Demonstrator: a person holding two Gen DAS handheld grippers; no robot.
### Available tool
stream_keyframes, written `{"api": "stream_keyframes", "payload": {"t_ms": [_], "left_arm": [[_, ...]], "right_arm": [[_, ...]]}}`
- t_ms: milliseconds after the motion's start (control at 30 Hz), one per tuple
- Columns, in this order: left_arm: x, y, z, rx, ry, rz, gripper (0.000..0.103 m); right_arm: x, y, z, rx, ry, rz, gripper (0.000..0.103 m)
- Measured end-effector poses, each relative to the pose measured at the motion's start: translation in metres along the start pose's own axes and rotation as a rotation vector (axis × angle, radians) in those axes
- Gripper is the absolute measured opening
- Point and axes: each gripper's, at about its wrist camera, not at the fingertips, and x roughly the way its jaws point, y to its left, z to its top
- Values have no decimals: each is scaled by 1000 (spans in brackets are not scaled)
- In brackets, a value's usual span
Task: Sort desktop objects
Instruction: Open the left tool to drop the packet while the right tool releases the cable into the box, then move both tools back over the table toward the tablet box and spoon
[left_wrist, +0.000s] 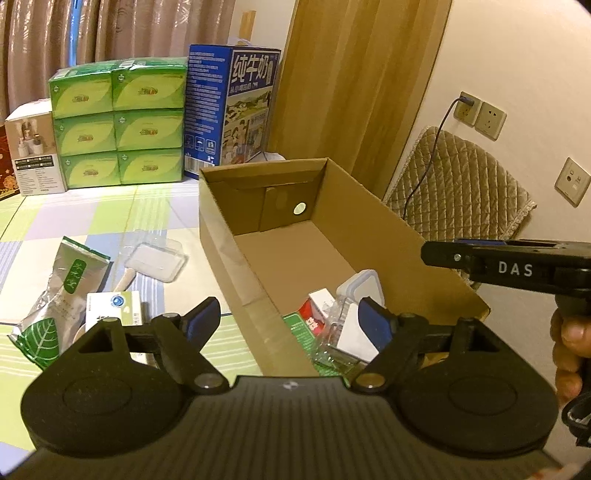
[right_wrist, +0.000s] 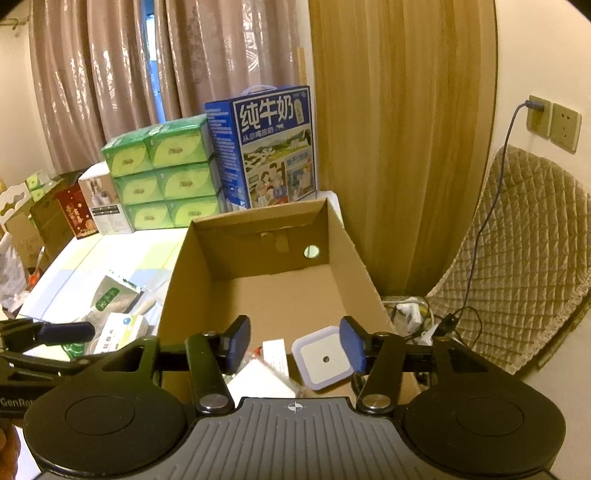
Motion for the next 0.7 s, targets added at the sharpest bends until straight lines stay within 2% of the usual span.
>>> {"api": "stream_keyframes", "payload": {"t_ms": [300,700], "left_arm": [[-25,15,-8,-11,-10,30,87],[-66,62,-31,-51,-16,107,95]], "right_arm": [[-18,34,-14,-10,23,31,71],[-28,95,-31,-44,45,90,83]]}}
